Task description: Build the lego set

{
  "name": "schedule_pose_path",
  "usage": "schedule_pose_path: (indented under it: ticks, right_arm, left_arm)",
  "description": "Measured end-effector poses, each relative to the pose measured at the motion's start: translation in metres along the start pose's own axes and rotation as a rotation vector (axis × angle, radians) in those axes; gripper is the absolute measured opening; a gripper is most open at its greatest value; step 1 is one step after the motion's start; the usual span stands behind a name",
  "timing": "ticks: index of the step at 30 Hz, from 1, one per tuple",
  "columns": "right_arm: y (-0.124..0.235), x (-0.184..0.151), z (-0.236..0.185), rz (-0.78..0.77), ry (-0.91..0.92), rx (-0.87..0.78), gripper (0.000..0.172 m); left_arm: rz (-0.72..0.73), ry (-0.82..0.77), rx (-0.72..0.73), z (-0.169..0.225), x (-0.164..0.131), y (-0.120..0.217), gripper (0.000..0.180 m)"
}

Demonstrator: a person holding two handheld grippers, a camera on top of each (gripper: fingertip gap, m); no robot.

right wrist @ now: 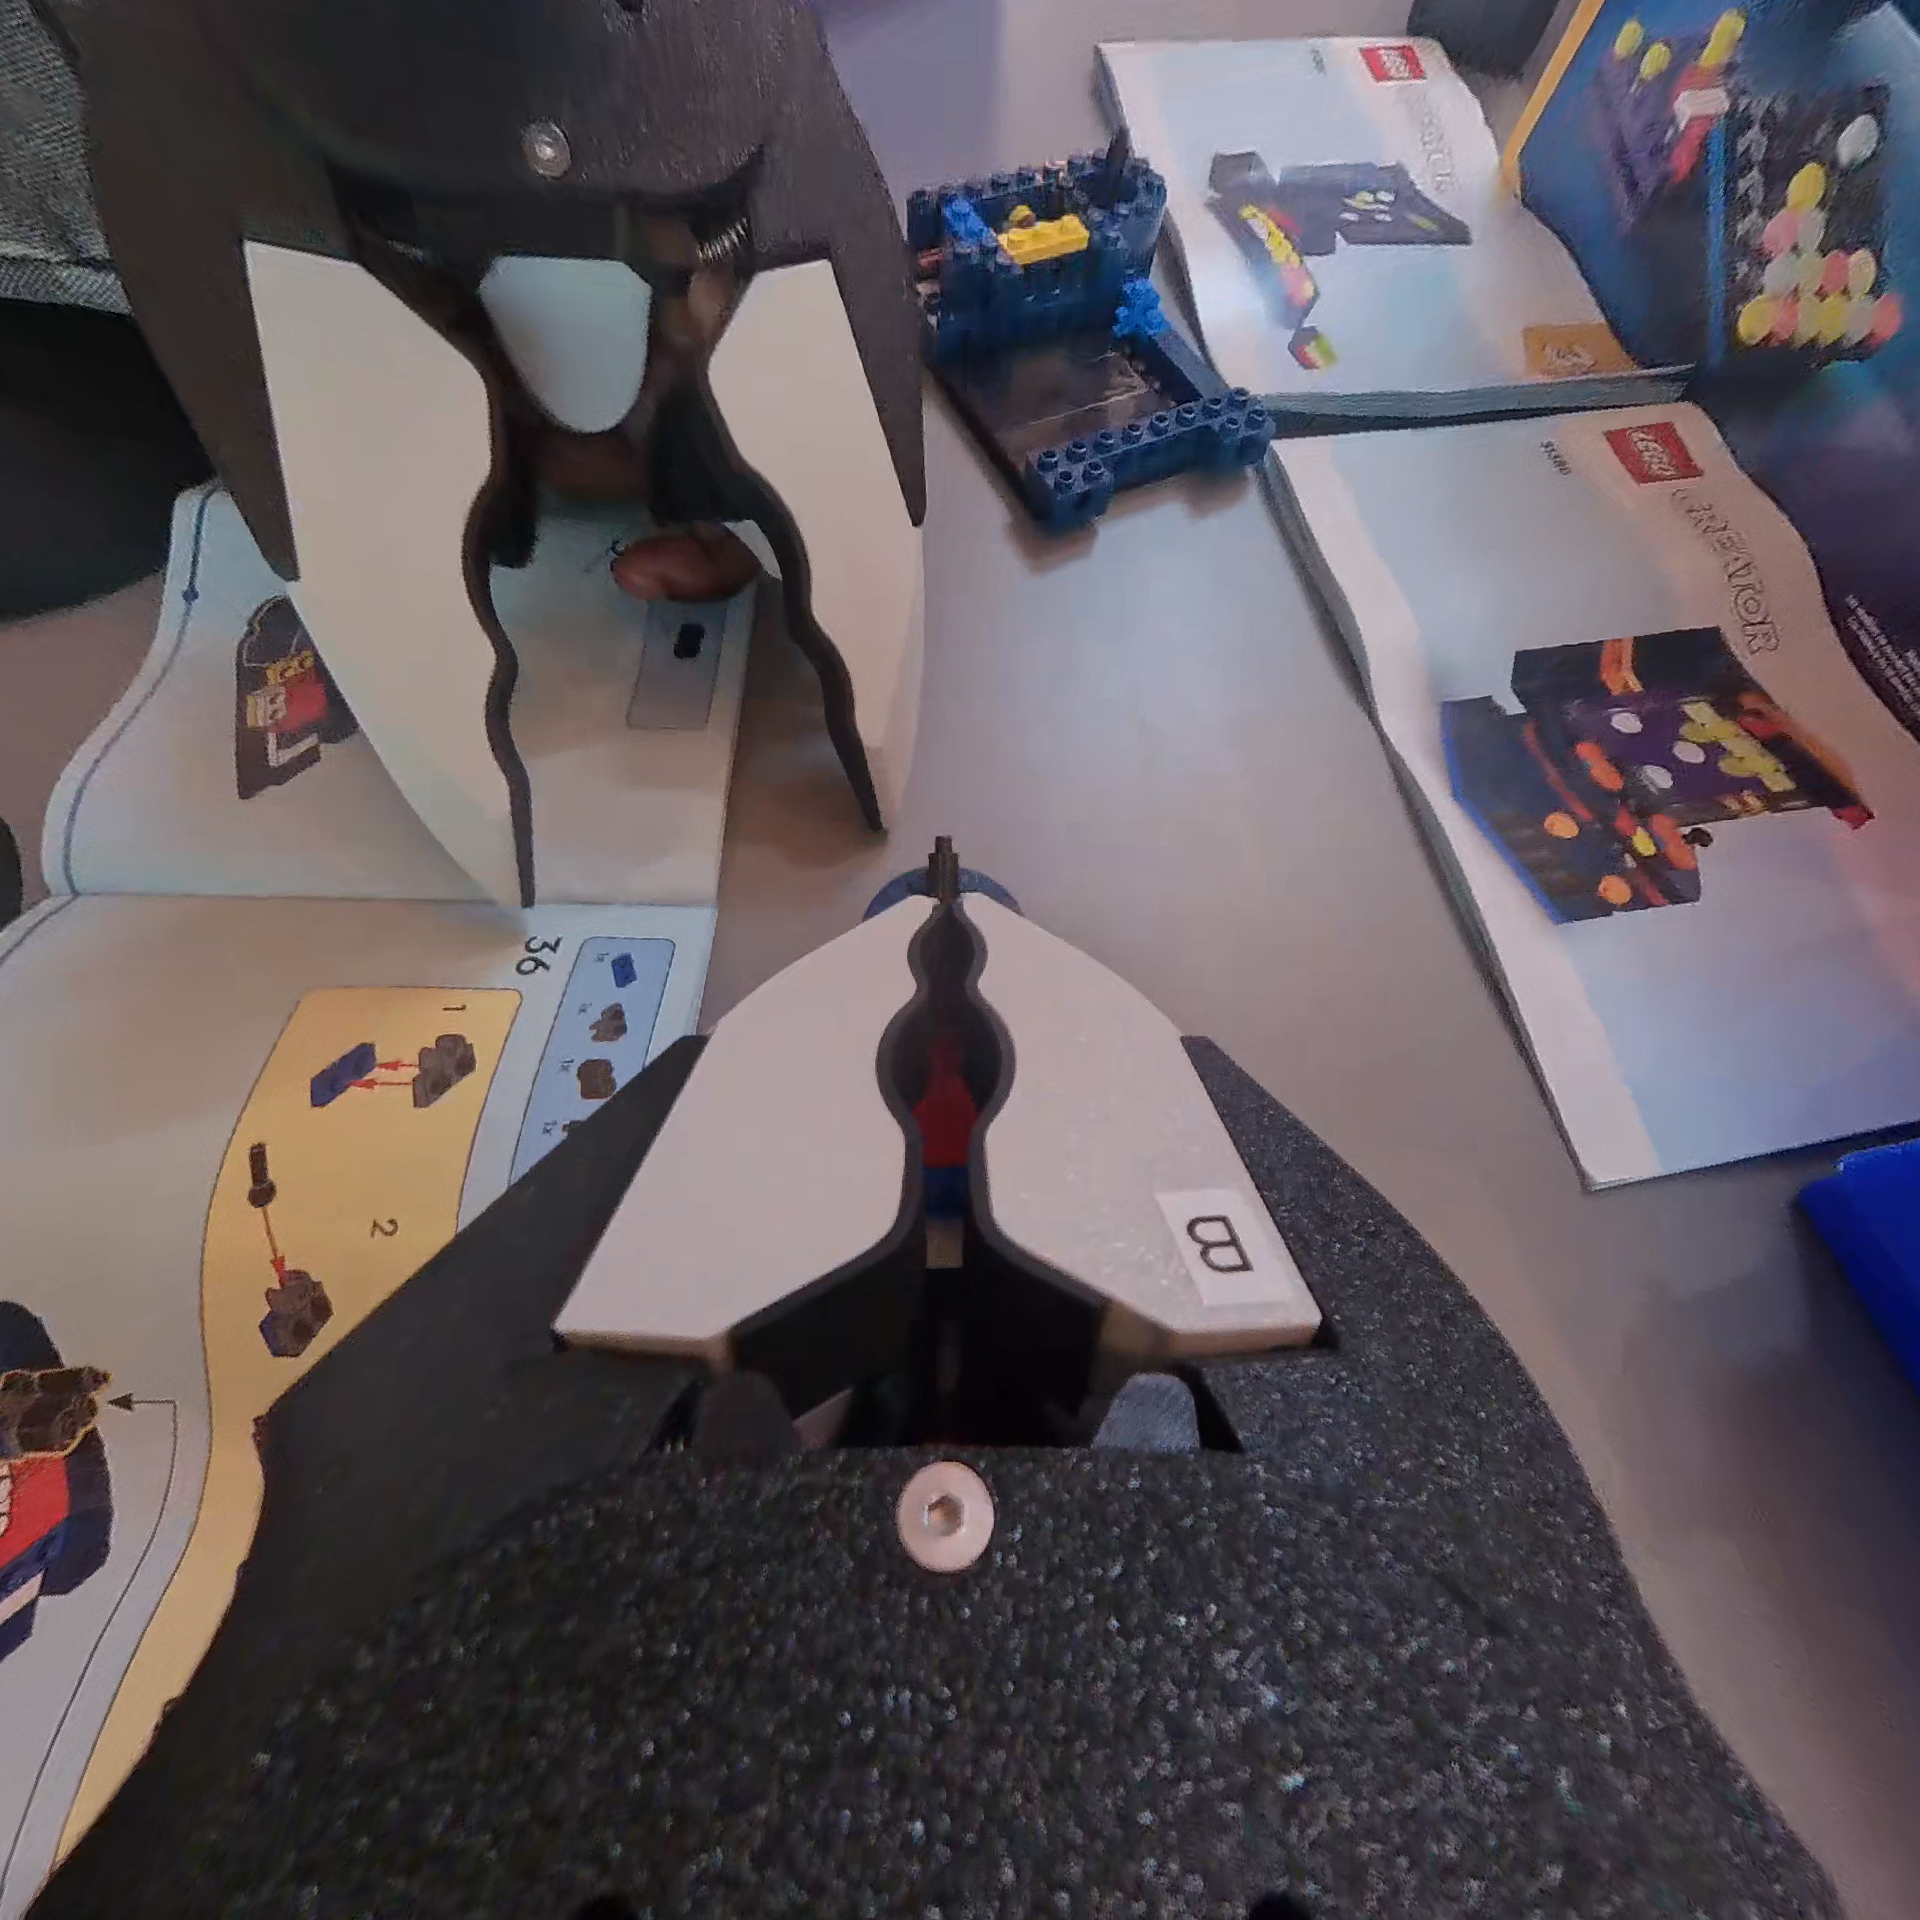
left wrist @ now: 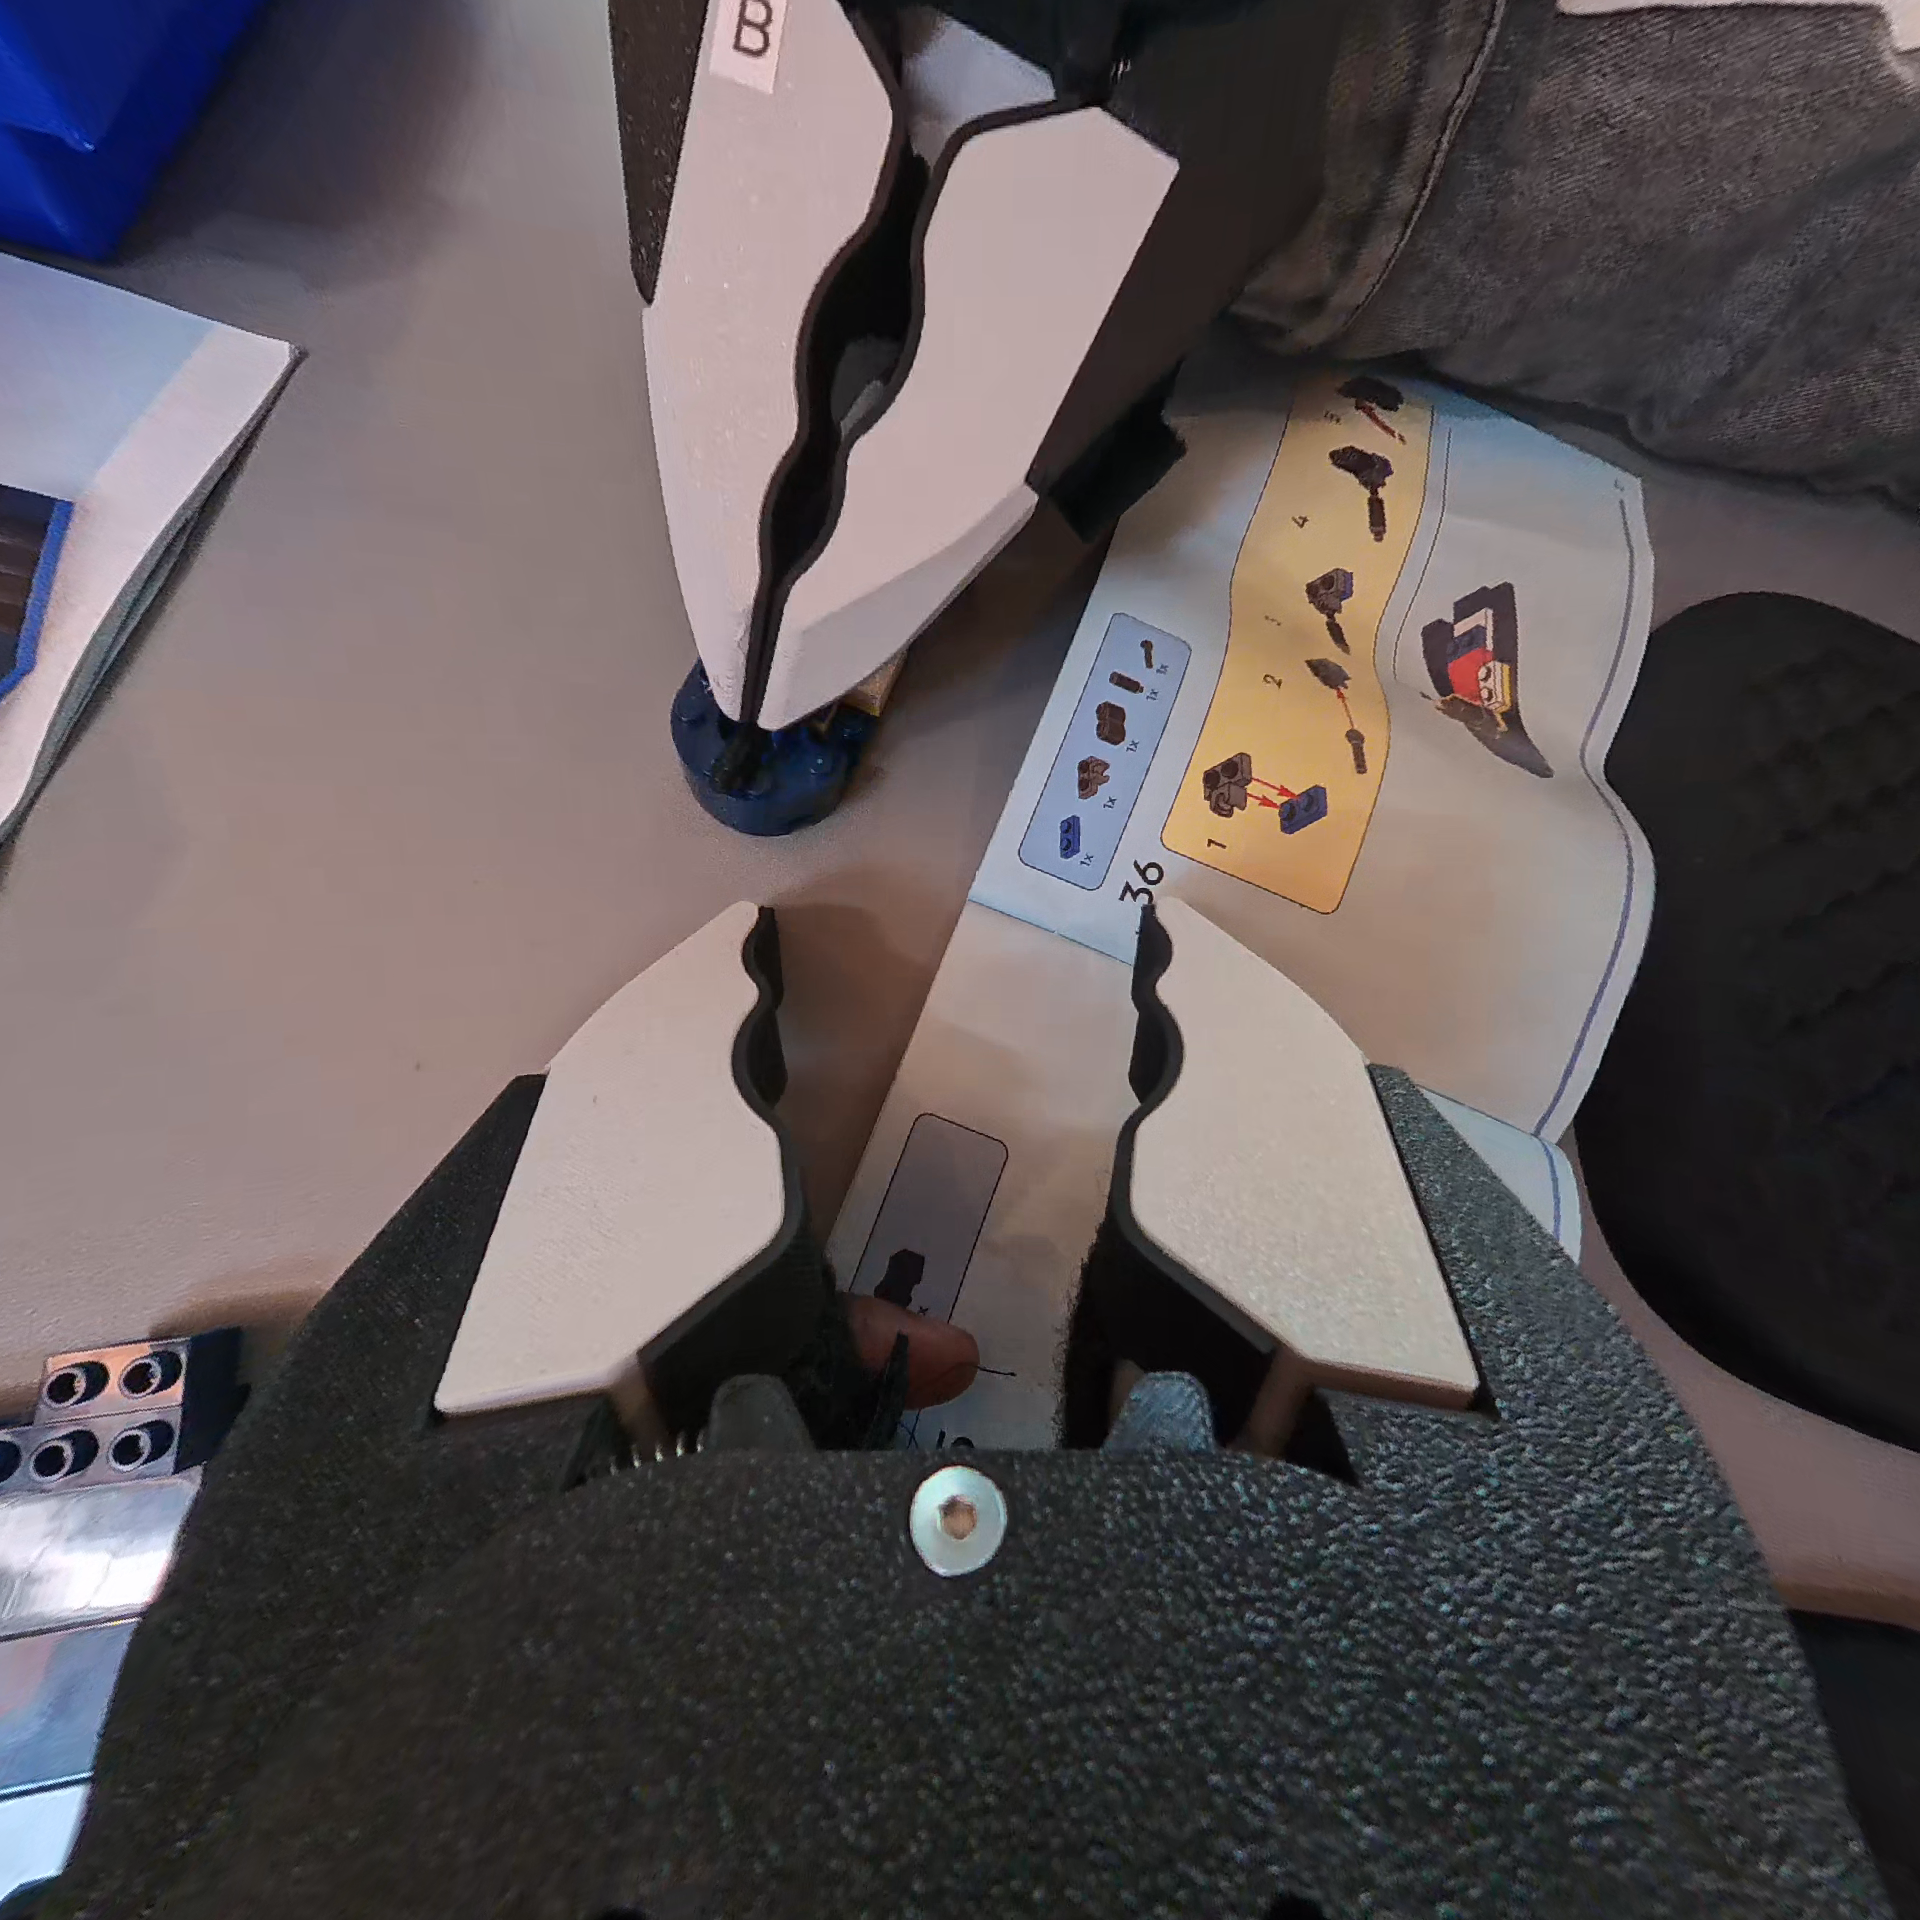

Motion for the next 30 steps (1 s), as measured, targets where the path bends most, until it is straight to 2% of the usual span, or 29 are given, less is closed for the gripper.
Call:
schedule_pose_path:
  ticks: [4, 7, 8, 11, 18, 23, 30]
  right_arm:
    - [0.003, 0.001, 0.000, 0.035, 0.024, -0.024, 0.000]
    - [0.022, 0.007, 0.000, 0.221, 0.021, -0.001, 0.004]
    - [0.027, 0.006, 0.000, 0.222, 0.015, 0.017, 0.001]
    - [0.026, -0.008, -0.001, 0.094, 0.036, 0.028, 0.000]
    - [0.024, -0.005, 0.000, 0.136, 0.039, 0.020, 0.000]
    - [0.017, -0.006, 0.000, 0.071, 0.033, 0.036, 0.000]
    - [0.016, -0.006, 0.001, 0.064, 0.022, 0.034, 0.000]
  left_arm:
    - [0.001, 0.004, -0.005, 0.000, 0.000, 0.000, 0.066]
    - [0.001, 0.008, -0.007, -0.001, 0.000, 0.000, 0.066]
    - [0.001, 0.008, -0.008, -0.001, 0.000, 0.000, 0.066]
    - [0.001, 0.007, -0.007, 0.000, 0.000, 0.000, 0.066]
    - [0.000, 0.000, -0.002, 0.000, 0.000, 0.000, 0.066]
    - [0.000, 0.003, -0.003, 0.000, 0.000, 0.000, 0.065]
    - [0.001, 0.007, -0.005, -0.001, 0.000, 0.000, 0.065]
Point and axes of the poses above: each gripper's, where its closed fingertips meet, y back along the fingers, x out of its top, z = x × y across the jaws, the point moved 9 cm from there along y, back along the fingers, and after that the axes turned 9 degrees about x, right-handed, at the moved point
